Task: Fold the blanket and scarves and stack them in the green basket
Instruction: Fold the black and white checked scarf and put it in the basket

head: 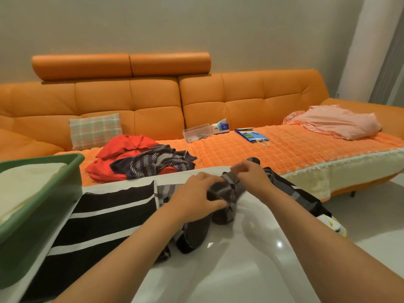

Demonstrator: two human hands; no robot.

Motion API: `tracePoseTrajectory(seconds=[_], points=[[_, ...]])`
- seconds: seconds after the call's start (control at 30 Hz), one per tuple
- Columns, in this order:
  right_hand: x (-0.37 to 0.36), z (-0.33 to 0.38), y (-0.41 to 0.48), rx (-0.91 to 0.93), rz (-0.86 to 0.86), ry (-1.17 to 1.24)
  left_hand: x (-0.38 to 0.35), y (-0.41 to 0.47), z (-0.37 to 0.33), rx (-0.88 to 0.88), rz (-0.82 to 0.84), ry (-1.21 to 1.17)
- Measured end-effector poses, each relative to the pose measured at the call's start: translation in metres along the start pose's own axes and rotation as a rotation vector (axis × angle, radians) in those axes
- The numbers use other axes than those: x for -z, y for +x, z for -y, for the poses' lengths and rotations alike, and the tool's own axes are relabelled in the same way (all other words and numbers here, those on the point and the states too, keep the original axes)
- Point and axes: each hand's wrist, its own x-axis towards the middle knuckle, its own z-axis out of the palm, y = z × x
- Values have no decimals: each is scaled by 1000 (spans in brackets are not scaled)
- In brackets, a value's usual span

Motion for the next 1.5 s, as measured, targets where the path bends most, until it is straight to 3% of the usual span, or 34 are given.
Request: tracePoseTrajectory(seconds=[0.07,0.13,0.27,0.33,0.43,0.5,0.6,0.67,0.77,0.83,0.9,1.0,1.07,1.13,1.2,1.27,1.37,1.43,1.5], points=[[6,-13,-1,-7,30,-185,-9,17,-2,-49,55,131],[7,-22,-3,-20,160,-266,-15,31,1,-34,10,149],[-4,-16,-6,-6,447,-308,-14,38,25,205,-209,1],[-15,-11,-8,52,511,-409,-12,34,41,293,-211,-15],[-35,-6,-13,48,609,-513,-11,22,52,267,-164,-99],[-49,-6,-12,83,509,-497,-8,12,51,171,-141,-222],[-53,-1,-10,137,211,-453,-6,0,50,93,-35,-101],[-46,5,-12,168,95,-412,-3,0,50,126,-117,-59],[-21,13,-13,279,-79,-399,4,5,34,160,-242,-331],[1,15,-14,375,-267,-546,5,10,14,147,-215,-540],[27,16,-17,431,-414,-944,2,15,-2,121,-158,-671],[53,10,-28,141,-211,-1445,-11,17,-3,127,-114,-537],[57,4,-35,-92,0,-1571,-18,12,5,148,-33,-353],[54,-3,-35,-156,111,-1627,-28,5,14,154,135,-212],[48,-5,-32,-9,116,-1545,-40,1,19,113,338,-2],[37,-4,-31,188,157,-1256,-55,0,15,87,440,191],[18,-11,-38,99,390,-748,-70,8,0,91,429,155],[13,-28,-37,-6,473,-784,-70,12,-7,86,349,-13],[20,-42,-33,-77,484,-959,-66,11,-2,84,135,-104]])
